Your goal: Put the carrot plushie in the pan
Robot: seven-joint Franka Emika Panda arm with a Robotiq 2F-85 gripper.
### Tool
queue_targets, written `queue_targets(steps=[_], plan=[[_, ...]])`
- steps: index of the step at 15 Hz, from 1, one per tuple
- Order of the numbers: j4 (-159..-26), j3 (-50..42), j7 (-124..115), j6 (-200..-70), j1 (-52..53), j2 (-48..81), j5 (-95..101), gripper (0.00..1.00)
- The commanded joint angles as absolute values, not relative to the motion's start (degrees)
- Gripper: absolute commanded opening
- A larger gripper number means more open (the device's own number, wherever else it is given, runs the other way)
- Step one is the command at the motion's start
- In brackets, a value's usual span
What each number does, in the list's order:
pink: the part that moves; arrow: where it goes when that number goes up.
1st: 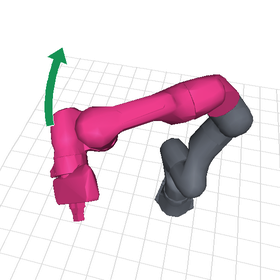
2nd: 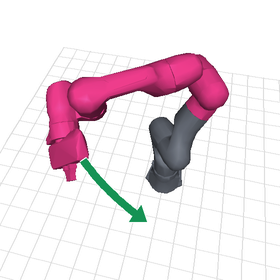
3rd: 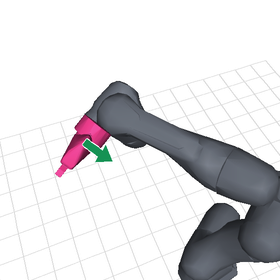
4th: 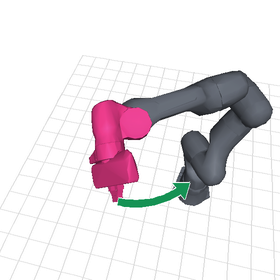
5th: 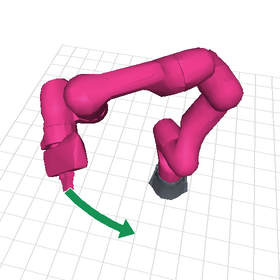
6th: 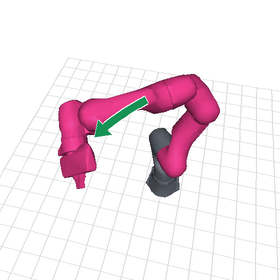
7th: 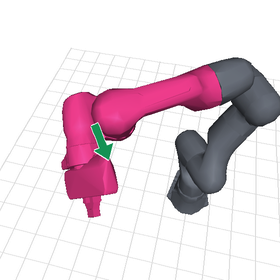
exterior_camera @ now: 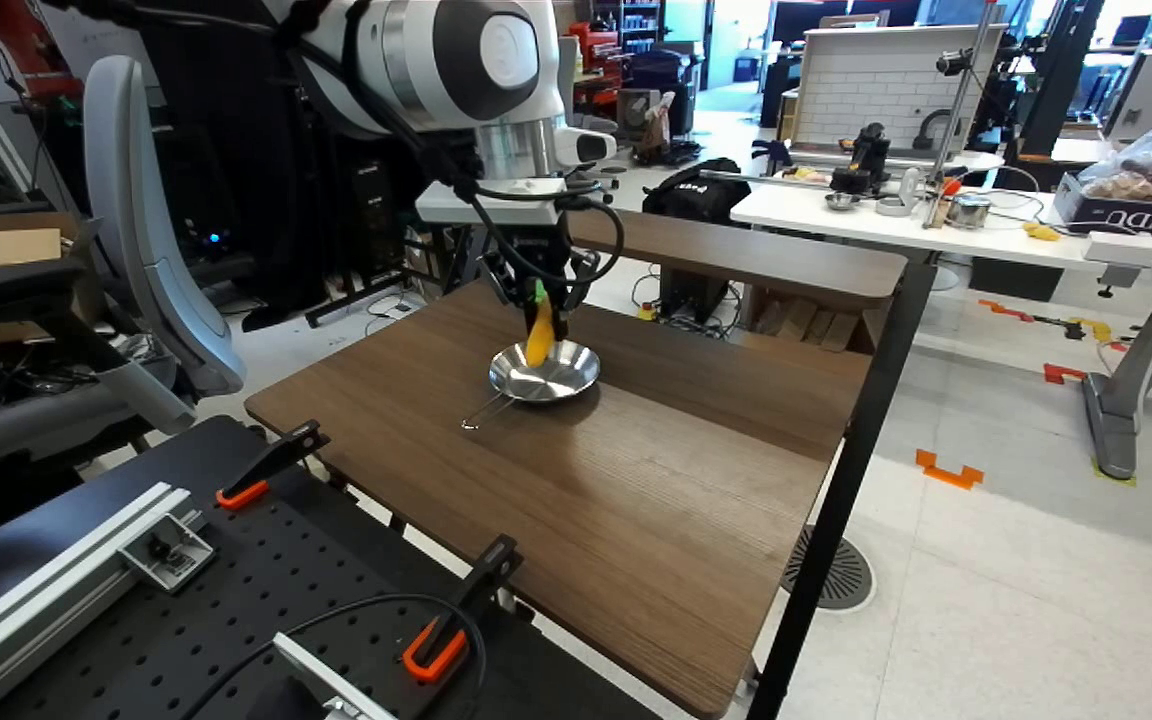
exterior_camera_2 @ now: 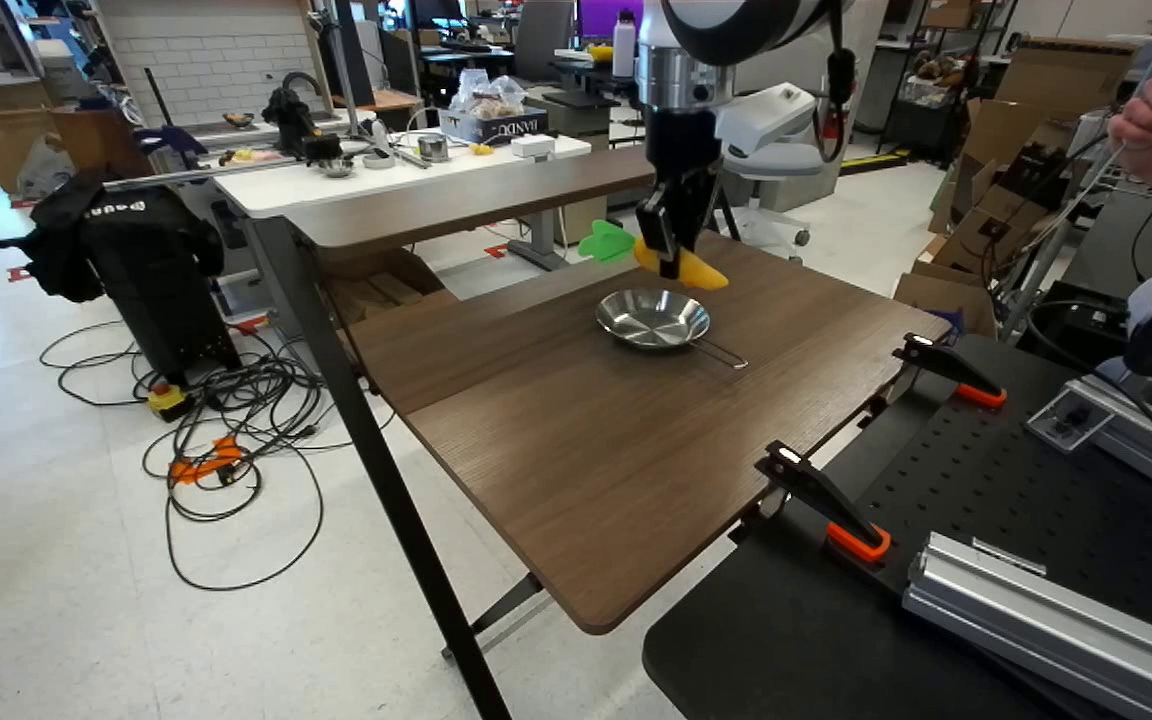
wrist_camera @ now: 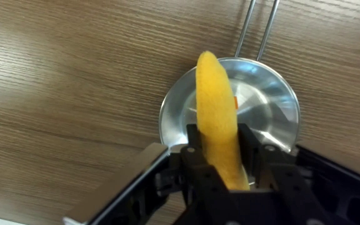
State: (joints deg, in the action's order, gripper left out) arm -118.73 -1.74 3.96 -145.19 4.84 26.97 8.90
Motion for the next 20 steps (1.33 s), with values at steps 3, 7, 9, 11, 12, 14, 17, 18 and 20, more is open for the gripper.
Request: queue_targets(steps=[3, 7, 9, 11, 12, 14, 17, 18, 20], plan=[[-119.94, -1.56, 3.35, -147.21, 4.41, 26.71, 10.14, 0.81], [-120.29, -1.69, 3.23, -147.25, 4.35, 26.42, 10.23, 1.0], [-120.51, -1.7, 3.2, -147.34, 4.34, 26.15, 10.22, 1.0], [-120.98, -1.69, 3.25, -147.42, 4.29, 25.65, 10.18, 1.0], [-121.25, -1.66, 3.33, -147.43, 4.22, 25.37, 10.12, 1.0], [-121.95, -1.68, 3.42, -147.56, 4.07, 24.65, 10.05, 1.0], [-123.3, -1.85, 3.46, -148.26, 3.89, 23.2, 10.11, 1.0], [-123.92, -1.9, 3.5, -148.71, 3.82, 22.52, 10.12, 1.0], [-125.0, -2.02, 3.45, -149.05, 3.79, 21.05, 10.17, 1.0]])
